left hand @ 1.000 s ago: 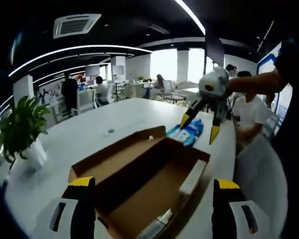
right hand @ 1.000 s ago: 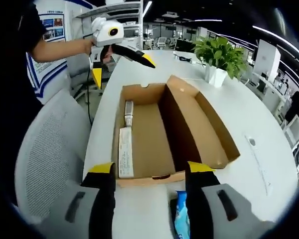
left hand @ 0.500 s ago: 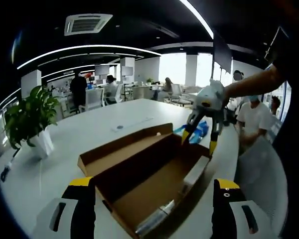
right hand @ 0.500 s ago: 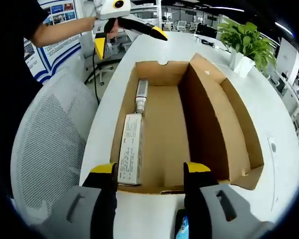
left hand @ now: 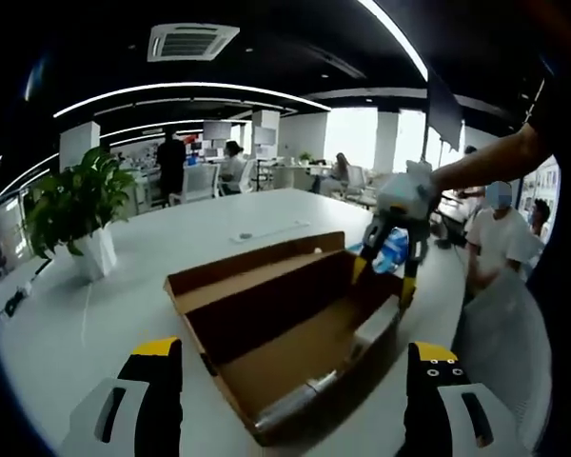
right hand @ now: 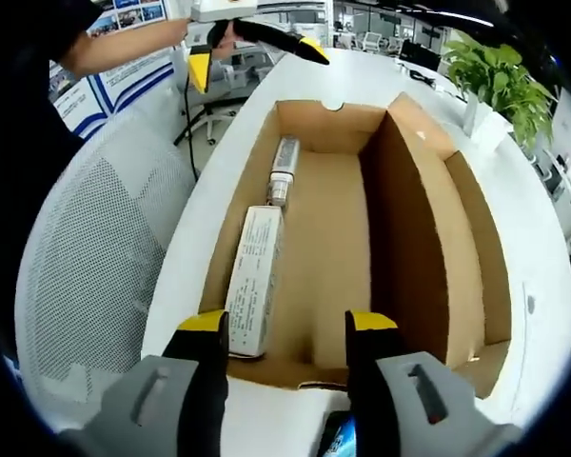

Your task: Operate the shoe box by opening the lid, removing the specified soft item, and placing it in the target area until the item is outside and the box remains undamaged.

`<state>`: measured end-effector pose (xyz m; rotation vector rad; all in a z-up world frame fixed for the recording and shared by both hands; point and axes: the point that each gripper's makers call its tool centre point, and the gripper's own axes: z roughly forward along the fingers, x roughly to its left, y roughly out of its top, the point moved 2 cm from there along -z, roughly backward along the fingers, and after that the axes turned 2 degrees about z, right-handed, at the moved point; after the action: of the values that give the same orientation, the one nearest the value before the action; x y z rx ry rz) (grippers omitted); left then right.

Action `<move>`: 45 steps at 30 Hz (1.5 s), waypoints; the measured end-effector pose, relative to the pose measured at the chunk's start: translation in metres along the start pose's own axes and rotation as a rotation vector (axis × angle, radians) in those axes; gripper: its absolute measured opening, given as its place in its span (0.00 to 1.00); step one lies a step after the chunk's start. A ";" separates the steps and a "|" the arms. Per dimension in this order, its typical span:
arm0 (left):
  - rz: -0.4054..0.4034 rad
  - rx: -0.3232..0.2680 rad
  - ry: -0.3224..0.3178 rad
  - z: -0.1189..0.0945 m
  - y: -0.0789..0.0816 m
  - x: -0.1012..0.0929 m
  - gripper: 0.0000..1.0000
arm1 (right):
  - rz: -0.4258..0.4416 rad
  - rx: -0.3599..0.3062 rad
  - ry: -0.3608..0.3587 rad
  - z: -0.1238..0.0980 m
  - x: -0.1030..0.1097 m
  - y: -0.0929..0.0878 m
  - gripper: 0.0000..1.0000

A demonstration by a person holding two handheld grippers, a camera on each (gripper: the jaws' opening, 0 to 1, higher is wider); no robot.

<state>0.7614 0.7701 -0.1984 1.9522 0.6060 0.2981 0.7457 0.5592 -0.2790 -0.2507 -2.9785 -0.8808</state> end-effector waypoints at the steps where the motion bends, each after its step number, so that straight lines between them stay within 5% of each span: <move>1: -0.002 -0.001 0.000 -0.001 -0.001 0.000 1.00 | -0.004 0.003 -0.004 0.000 -0.001 0.000 0.45; 6: 0.000 0.007 0.010 -0.003 -0.001 -0.006 1.00 | -0.027 0.022 -0.027 -0.003 -0.008 -0.002 0.44; 12: 0.000 0.001 0.016 -0.005 0.001 -0.008 1.00 | -0.008 -0.027 0.027 -0.002 0.006 0.009 0.43; 25: -0.016 0.013 0.031 -0.006 -0.007 -0.006 1.00 | 0.023 -0.088 0.036 0.009 0.018 0.019 0.12; 32: -0.020 0.010 0.035 -0.008 -0.008 -0.007 0.99 | 0.019 -0.082 -0.022 0.005 0.008 0.014 0.00; 45: -0.013 0.008 0.031 -0.008 -0.007 -0.016 0.99 | 0.015 -0.066 -0.009 -0.002 0.011 0.008 0.14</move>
<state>0.7423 0.7702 -0.2006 1.9540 0.6409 0.3186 0.7364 0.5664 -0.2718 -0.2787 -2.9546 -0.9803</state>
